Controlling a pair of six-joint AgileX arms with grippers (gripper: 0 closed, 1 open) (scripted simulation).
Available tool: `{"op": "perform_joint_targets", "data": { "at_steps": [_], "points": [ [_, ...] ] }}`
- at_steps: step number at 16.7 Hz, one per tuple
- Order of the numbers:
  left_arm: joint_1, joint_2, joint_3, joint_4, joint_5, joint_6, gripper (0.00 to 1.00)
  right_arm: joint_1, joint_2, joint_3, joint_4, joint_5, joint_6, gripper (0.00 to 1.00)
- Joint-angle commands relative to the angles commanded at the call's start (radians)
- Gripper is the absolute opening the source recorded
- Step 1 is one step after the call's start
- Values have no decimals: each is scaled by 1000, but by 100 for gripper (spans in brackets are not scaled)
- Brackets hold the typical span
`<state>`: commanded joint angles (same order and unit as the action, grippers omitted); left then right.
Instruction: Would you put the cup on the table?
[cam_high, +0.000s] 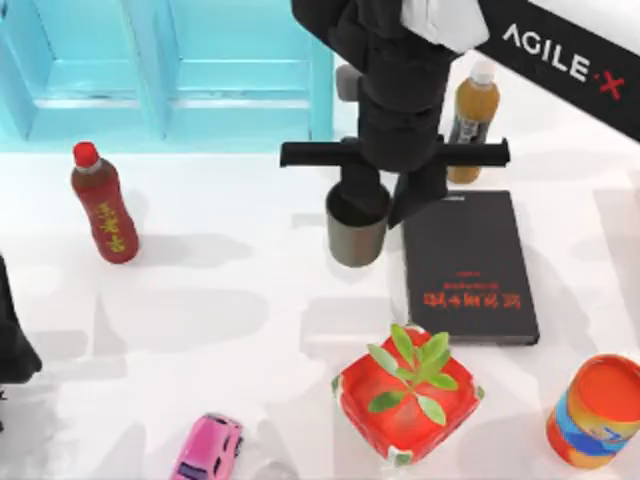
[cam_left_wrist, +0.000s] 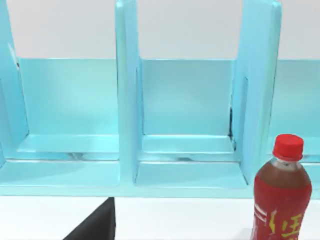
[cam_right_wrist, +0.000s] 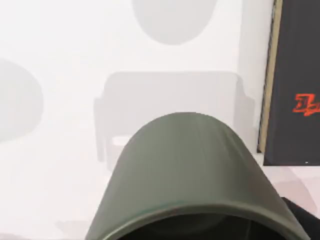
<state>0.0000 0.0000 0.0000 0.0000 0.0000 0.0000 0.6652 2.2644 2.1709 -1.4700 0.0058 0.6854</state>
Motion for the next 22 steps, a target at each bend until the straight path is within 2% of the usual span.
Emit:
{"op": "perform_joint_targets", "data": {
  "at_steps": [2,7,14,19,22],
  "points": [
    [0,0,0,0,0,0,100,43,10,44,-27,3,43,0],
    [0,0,0,0,0,0,100,46,7,43,-24,1,50,0],
    [0,0,0,0,0,0,100,63,17,-158,188,4,63,0],
    [0,0,0,0,0,0,100,65,22,-186,216,4,65,0],
    [0,0,0,0,0,0,100,65,22,-186,216,4,65,23]
  ]
}}
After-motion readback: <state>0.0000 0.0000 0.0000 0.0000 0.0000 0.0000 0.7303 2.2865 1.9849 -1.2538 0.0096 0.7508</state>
